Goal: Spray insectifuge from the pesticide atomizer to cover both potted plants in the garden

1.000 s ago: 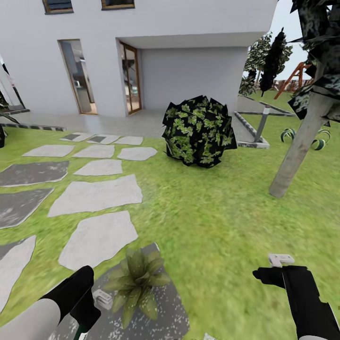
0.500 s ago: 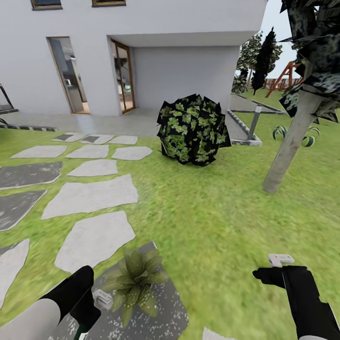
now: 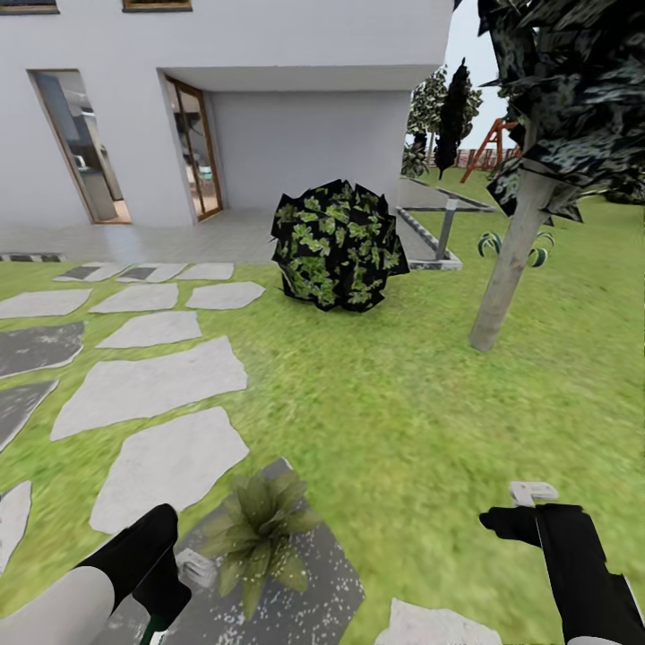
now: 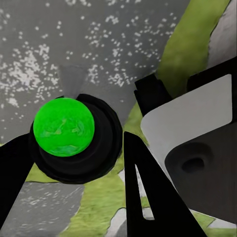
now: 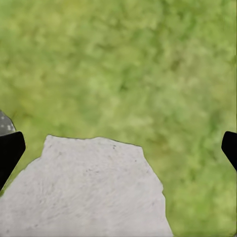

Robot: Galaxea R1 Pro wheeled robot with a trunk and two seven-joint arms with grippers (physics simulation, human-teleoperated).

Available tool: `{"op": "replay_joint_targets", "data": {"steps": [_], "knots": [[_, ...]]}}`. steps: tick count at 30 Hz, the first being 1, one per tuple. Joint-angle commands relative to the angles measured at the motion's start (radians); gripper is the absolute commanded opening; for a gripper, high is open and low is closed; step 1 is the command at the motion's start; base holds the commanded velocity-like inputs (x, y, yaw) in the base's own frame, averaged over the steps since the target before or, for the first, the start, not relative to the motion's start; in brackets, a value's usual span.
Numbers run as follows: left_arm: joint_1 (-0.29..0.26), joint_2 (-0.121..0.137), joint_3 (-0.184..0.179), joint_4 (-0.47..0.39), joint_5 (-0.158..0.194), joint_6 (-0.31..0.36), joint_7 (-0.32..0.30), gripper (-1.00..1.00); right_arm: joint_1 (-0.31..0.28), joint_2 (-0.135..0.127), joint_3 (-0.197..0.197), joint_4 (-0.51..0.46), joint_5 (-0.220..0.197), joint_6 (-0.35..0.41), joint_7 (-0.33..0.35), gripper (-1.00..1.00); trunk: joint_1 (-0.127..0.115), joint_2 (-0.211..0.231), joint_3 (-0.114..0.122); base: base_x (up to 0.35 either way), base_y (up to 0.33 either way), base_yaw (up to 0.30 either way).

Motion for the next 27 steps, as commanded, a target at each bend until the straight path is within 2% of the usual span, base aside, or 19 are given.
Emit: {"op": "replay_joint_targets", "data": {"steps": [1,7,19,27], "knots": [[0.000,0.001,-0.004,-0.002,-0.009,0.001,-0.010,-1.00,-0.001,0.000,-0.001,-0.002,0.010,0.002,0.010,1.00,0.000,0.000,-0.001,0.000,0.258,-0.018],[0.000,0.001,-0.007,-0.002,-0.009,0.001,-0.009,-1.00,-0.001,0.000,-0.001,-0.001,0.011,0.002,0.010,1.00,0.000,0.000,-0.001,0.000,0.226,-0.103],[0.000,0.001,-0.007,-0.002,-0.009,0.001,-0.010,-1.00,-0.001,0.000,-0.001,-0.001,0.011,0.002,0.010,1.00,0.000,0.000,-0.001,0.000,0.012,-0.281],[0.000,0.001,-0.005,-0.002,-0.009,0.001,-0.010,-1.00,-0.001,0.000,-0.001,-0.001,0.010,0.002,0.010,1.00,0.000,0.000,-0.001,0.000,0.242,-0.046]]}}
